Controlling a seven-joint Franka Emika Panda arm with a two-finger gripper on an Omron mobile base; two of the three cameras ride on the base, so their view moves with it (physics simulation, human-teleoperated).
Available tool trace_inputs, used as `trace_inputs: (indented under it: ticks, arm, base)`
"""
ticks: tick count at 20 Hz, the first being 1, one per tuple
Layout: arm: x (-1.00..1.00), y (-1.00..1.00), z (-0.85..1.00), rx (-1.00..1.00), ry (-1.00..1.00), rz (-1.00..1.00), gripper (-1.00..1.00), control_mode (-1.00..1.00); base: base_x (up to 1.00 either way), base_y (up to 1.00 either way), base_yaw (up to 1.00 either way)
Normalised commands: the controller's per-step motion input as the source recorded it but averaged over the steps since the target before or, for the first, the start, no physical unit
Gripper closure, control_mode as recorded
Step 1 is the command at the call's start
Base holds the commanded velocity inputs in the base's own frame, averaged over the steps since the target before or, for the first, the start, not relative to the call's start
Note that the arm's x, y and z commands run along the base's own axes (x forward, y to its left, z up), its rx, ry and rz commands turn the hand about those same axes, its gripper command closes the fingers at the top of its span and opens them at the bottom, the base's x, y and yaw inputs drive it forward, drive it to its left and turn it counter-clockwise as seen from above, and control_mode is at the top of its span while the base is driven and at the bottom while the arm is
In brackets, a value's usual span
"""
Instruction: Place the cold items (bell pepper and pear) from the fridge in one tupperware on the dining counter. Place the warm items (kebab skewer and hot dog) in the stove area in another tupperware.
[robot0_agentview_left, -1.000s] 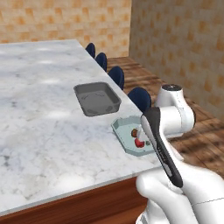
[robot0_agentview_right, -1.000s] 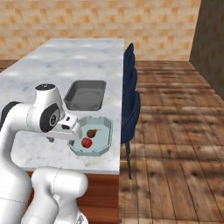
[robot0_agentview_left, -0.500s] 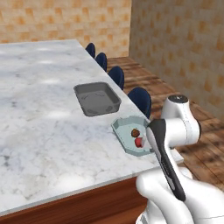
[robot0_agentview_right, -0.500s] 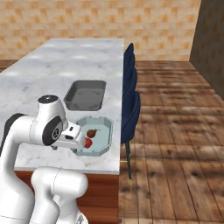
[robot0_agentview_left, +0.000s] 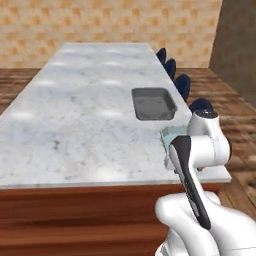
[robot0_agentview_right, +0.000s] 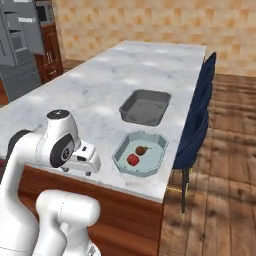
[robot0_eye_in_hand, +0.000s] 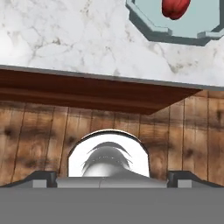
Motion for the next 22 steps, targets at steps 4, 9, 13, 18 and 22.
trace_inputs:
  ticks: [4,9,13,18,22]
  arm:
    - [0.00,0.00,0.00,0.00,0.00,0.00,-1.00,1.00]
    - [0.00,0.00,0.00,0.00,0.00,0.00,-1.00,1.00]
    - [0.00,0.00,0.00,0.00,0.00,0.00,-1.00,1.00]
    - [0.00,0.00,0.00,0.00,0.00,0.00,-1.00,1.00]
    - [0.00,0.00,0.00,0.00,0.00,0.00,-1.00,1.00]
  base:
    - [-0.23,0.49,0.92]
    - [-0.02,0.12,0.98]
    - [0.09,0.00,0.98]
    - [0.17,0.00,0.99]
    - [0.30,-0.01,0.93]
